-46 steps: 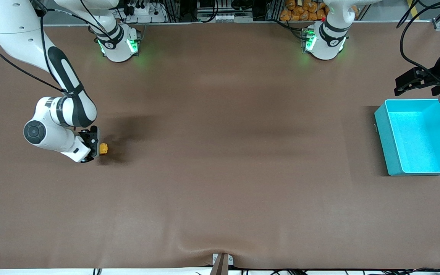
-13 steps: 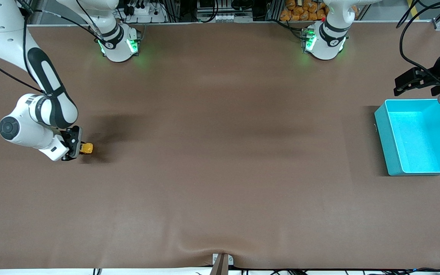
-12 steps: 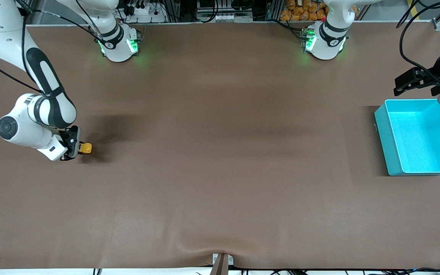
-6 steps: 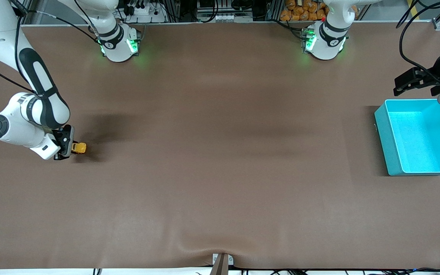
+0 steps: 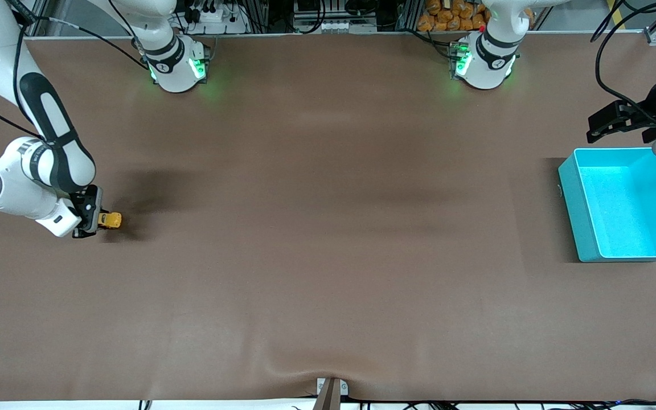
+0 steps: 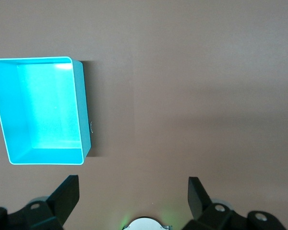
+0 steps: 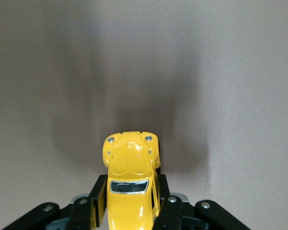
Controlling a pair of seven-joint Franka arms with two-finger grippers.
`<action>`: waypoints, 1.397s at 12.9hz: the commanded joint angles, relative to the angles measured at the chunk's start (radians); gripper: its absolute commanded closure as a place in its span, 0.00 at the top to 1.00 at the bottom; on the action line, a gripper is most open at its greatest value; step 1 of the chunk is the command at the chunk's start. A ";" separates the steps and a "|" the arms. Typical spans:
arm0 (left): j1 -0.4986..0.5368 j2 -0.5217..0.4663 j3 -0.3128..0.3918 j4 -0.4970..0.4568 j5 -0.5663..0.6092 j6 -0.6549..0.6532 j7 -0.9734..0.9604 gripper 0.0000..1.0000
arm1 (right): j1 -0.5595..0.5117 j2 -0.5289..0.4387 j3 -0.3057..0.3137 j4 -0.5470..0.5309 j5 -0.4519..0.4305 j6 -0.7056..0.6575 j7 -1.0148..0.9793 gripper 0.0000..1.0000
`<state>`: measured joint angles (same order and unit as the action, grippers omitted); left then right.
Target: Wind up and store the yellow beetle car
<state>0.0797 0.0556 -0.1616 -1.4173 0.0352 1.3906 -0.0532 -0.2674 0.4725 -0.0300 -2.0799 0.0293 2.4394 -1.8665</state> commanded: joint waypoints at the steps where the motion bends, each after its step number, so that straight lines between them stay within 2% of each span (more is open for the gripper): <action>1: 0.003 -0.005 -0.002 0.000 0.011 0.008 0.013 1.00 | -0.044 0.067 0.008 0.014 0.003 0.006 -0.049 0.20; 18: 0.002 -0.005 -0.002 0.000 0.009 0.016 0.018 1.00 | -0.151 0.129 0.008 0.093 0.003 -0.002 -0.158 0.22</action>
<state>0.0797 0.0556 -0.1617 -1.4172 0.0352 1.3975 -0.0531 -0.3886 0.5174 -0.0297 -2.0036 0.0294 2.4208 -1.9887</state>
